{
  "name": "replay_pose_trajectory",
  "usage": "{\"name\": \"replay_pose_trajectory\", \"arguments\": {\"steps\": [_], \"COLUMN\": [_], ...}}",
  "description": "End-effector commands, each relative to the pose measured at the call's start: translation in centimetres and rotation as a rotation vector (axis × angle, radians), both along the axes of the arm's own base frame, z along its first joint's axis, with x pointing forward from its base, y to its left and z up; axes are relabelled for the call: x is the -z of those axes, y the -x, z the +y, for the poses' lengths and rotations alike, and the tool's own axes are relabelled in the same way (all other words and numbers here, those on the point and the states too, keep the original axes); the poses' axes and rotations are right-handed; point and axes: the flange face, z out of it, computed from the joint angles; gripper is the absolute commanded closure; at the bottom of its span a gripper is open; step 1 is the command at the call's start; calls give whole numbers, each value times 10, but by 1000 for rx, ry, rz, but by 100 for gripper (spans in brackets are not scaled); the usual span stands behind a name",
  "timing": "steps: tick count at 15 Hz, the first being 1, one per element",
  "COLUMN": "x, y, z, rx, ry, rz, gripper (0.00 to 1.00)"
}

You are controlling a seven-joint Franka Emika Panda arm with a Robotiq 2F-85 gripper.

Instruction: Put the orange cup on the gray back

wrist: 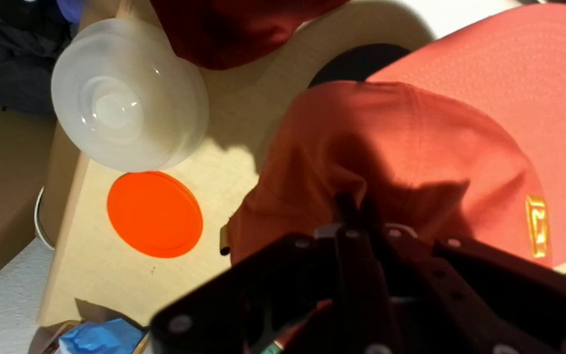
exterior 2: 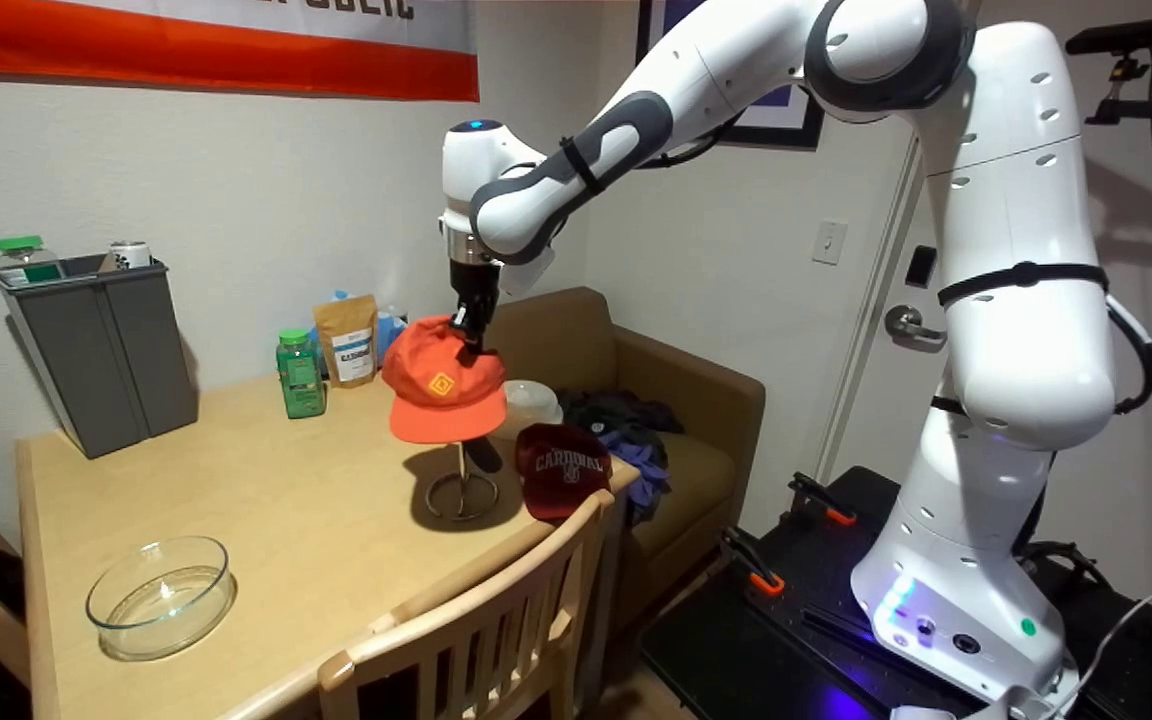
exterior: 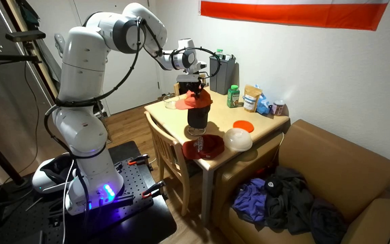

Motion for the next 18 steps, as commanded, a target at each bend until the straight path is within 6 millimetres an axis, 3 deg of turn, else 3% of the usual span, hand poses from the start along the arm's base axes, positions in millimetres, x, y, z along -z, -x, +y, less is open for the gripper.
{"name": "replay_pose_trajectory", "arguments": {"steps": [1, 3, 4, 5, 9, 14, 18], "x": [5, 4, 2, 0, -26, -83, -116], "y": [6, 6, 6, 6, 11, 29, 45], "z": [-10, -15, -17, -18, -20, -21, -24], "rx": [-2, 9, 18, 24, 36, 37, 36], "ry": [-15, -18, -22, -26, -26, -18, -19], "rz": [20, 22, 24, 22, -15, -103, -151], "gripper": [99, 99, 91, 71, 42, 4, 0]}}
